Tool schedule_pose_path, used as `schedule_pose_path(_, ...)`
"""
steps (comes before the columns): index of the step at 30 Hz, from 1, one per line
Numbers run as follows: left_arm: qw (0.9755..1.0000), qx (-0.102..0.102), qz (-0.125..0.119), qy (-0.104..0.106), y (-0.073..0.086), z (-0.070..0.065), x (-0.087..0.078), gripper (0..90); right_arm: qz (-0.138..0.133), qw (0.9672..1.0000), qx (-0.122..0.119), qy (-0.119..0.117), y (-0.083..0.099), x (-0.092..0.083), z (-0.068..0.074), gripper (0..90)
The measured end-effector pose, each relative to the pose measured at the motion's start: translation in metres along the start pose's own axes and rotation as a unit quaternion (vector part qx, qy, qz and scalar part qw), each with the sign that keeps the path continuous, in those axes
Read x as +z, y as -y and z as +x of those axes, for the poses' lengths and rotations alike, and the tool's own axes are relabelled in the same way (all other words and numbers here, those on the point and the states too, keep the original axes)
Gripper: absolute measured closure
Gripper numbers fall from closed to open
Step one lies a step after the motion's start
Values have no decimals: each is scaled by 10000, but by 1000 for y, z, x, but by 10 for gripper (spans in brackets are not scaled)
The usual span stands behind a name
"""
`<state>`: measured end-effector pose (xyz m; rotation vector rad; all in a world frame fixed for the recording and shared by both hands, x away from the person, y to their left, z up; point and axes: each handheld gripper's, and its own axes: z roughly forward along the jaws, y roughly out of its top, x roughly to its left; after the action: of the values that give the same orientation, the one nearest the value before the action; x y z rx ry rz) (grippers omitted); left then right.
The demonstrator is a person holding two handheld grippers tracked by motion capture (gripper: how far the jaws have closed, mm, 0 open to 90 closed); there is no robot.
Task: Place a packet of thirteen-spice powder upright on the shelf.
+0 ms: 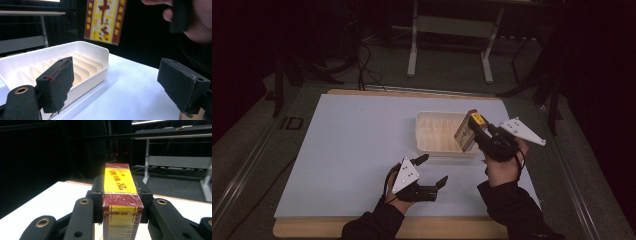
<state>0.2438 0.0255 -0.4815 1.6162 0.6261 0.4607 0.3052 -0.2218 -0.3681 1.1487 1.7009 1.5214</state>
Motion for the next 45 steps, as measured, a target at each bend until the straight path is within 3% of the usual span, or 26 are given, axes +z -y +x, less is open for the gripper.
schedule_pose_path(9, 9999, 9, 122, 31, 13, 1, -7, 148, -98, 9988, -86, 464, -10, 16, -19, 675)
schedule_pose_path(19, 9999, 78, 137, 11, 21, 0, -6, 147, -112, 9949, -154, 991, -8, 35, -42, 675)
schedule_pose_path(29, 9998, 145, 95, -8, 22, 0, -6, 146, 127, 9911, 152, 1313, 17, 55, -66, 675)
schedule_pose_path(39, 9997, -9, 225, 48, 24, 1, -4, 106, 336, 9873, 80, 1552, 46, 75, -74, 674)
schedule_pose_path(45, 9998, -7, 172, 43, 24, 1, -5, 104, 399, 9846, -22, 1700, 60, 87, -77, 674)
